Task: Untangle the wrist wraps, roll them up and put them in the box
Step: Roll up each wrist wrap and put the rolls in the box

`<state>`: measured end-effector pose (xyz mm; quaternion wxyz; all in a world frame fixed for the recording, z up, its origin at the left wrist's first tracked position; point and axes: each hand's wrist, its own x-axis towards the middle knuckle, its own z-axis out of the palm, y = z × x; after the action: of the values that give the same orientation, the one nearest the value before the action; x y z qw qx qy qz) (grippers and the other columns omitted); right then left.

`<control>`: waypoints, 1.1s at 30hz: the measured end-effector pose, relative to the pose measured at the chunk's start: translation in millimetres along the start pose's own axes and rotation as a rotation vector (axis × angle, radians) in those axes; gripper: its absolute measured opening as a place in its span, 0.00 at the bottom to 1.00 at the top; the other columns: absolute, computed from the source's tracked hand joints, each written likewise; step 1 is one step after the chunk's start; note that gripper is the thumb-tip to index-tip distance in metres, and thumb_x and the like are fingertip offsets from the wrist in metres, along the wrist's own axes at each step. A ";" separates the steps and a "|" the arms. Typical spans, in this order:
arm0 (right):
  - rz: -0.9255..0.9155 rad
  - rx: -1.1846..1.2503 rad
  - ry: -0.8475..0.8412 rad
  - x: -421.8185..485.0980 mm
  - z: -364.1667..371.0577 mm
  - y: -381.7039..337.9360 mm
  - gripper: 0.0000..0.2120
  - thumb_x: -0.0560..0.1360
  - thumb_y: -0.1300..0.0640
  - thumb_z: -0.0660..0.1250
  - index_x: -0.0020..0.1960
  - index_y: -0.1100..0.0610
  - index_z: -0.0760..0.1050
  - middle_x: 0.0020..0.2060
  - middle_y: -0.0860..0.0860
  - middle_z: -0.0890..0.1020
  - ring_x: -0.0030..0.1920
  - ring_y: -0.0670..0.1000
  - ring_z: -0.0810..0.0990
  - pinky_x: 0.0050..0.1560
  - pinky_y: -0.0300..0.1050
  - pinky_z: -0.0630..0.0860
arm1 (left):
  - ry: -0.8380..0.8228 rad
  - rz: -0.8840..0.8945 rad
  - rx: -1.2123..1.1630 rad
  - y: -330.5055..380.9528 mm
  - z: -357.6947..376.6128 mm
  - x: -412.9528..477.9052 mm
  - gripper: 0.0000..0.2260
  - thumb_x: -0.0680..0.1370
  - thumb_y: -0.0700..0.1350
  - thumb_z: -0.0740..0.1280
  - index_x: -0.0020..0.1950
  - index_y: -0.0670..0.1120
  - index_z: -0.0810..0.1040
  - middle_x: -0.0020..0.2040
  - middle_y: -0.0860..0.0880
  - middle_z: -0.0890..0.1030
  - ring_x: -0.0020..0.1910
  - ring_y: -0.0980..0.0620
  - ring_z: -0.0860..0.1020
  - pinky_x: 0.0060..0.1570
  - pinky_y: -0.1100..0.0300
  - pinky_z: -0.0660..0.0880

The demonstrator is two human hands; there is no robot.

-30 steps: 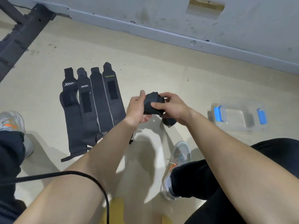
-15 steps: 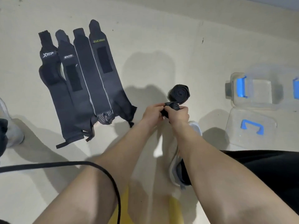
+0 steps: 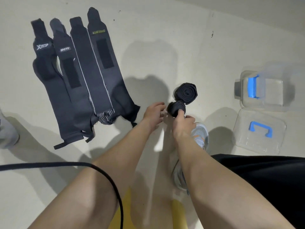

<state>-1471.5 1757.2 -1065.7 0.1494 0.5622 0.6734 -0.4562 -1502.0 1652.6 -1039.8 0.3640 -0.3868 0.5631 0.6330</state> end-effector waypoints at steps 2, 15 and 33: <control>-0.007 -0.057 0.019 -12.5 -0.5 5.4 0.25 0.76 0.45 0.59 0.62 0.64 0.73 0.60 0.60 0.76 0.57 0.60 0.77 0.56 0.53 0.71 | 0.034 0.010 0.047 -4.0 -13.5 -2.2 0.13 0.83 0.46 0.63 0.67 0.49 0.79 0.52 0.51 0.78 0.41 0.51 0.74 0.37 0.59 0.72; -0.438 -0.629 -0.532 -65.9 96.0 -26.5 0.28 0.78 0.64 0.58 0.78 0.54 0.66 0.74 0.54 0.72 0.70 0.59 0.73 0.63 0.47 0.70 | 0.412 0.086 0.323 -33.5 -134.6 -8.7 0.23 0.80 0.43 0.64 0.76 0.49 0.72 0.73 0.50 0.75 0.71 0.45 0.73 0.70 0.56 0.69; -0.405 -0.631 -0.590 -36.9 154.4 -38.3 0.15 0.74 0.59 0.65 0.32 0.55 0.64 0.29 0.52 0.70 0.33 0.54 0.68 0.36 0.46 0.67 | 0.477 -0.065 0.143 -16.3 -141.9 47.6 0.18 0.76 0.48 0.70 0.62 0.41 0.77 0.52 0.40 0.84 0.47 0.40 0.82 0.45 0.54 0.78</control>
<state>-1541.9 1615.3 -1105.5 0.4058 0.1935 0.8039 -0.3894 -1496.8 1514.3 -1099.1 0.2674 -0.5165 0.6636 0.4705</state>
